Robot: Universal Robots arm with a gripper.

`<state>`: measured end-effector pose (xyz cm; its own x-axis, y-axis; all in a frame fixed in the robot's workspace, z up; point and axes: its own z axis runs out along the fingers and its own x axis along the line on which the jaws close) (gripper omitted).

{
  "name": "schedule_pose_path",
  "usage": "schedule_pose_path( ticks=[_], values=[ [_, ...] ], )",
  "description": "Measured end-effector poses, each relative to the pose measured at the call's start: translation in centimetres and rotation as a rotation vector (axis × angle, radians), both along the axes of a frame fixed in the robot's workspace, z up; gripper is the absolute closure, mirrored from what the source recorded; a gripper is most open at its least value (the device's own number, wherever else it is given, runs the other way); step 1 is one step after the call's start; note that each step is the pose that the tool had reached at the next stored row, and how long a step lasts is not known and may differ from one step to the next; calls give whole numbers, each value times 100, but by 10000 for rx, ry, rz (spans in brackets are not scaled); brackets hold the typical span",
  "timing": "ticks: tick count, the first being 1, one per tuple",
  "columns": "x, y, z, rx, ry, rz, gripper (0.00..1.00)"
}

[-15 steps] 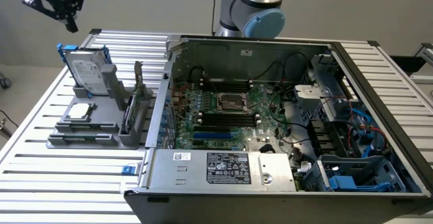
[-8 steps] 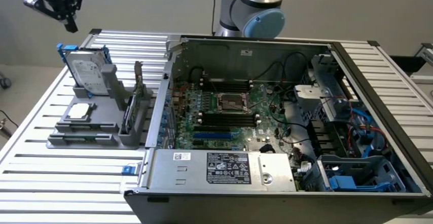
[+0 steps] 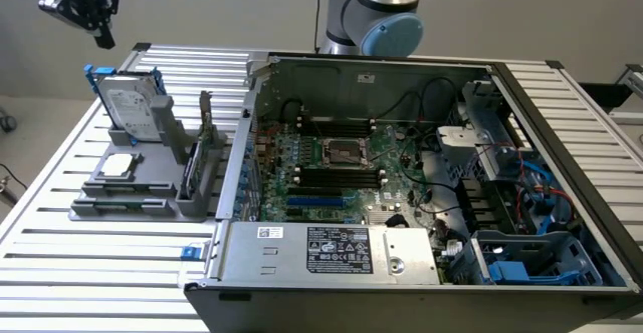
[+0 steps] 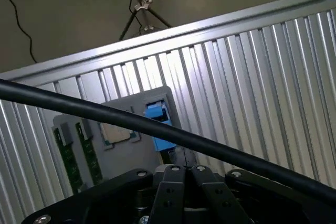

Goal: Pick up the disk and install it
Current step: 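Pick up the disk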

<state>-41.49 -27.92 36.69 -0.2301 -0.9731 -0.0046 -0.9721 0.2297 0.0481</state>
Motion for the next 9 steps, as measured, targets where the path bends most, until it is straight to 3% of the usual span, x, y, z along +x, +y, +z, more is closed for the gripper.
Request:
schedule_pose_path(
  ticks=[4, 9],
  values=[
    [-2, 1, 0, -47, 0, 711, 89],
    [-11, 5, 1, -150, 5, 1450, 89]
  ],
)
